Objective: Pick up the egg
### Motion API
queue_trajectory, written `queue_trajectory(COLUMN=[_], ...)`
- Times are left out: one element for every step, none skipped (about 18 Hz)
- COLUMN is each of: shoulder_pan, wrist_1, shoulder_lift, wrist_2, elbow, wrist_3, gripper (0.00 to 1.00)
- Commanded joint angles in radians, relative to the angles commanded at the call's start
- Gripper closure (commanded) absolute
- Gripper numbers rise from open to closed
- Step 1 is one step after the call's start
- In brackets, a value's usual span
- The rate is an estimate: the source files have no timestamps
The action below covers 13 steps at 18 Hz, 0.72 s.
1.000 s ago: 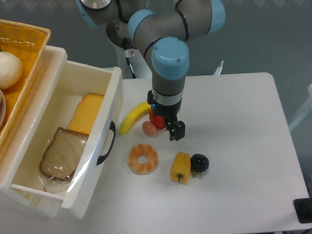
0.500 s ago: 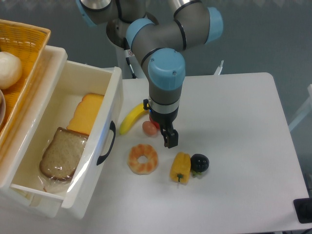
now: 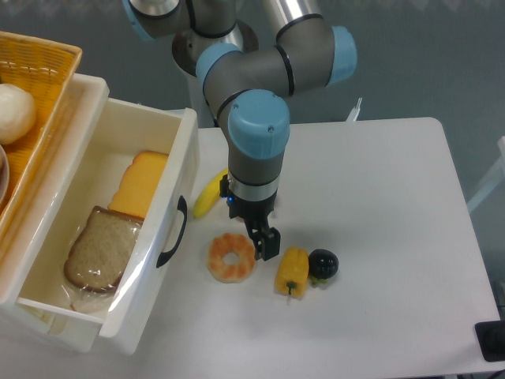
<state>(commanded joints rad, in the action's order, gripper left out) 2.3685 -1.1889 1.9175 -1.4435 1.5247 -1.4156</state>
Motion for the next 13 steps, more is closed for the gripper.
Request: queue_trajectory(shoulder_pan=[-0.002, -0.002, -0.002, 0.0, -0.002, -0.002, -0.002, -0.002, -0.002, -0.002, -0.002, -0.003, -0.003], wrist_1=[0.0, 0.002, 0.003, 0.003, 0.003, 0.003, 0.003, 0.002, 0.003, 0.003, 0.003, 0.003, 0.003], shoulder_lift=[-0.002, -0.005, -0.009, -0.012, -0.012, -0.012, -0.011, -0.009, -0.009, -0.011, -0.011, -0.009, -0.008], wrist_2=[0.0, 0.0, 0.0, 0.0, 0.0, 0.0, 0.002, 0.002, 0.002, 0.0, 0.002, 0.002, 0.0], elbow=[0.014, 0.028, 0.038, 0.048, 0.054, 0.06, 0.061, 0.068, 0.084, 0.101, 0.123, 0.141, 0.156], wrist_3=[-0.034, -0.064, -0.106, -0.155, -0.202, -0.233, -0.264, -0.308, -0.36, -0.408, -0.442, -0.469, -0.502], gripper=[0.0, 0.0, 0.0, 0.0, 0.0, 0.0, 0.0, 0.0, 0.0, 0.0, 0.0, 0.0, 0.0])
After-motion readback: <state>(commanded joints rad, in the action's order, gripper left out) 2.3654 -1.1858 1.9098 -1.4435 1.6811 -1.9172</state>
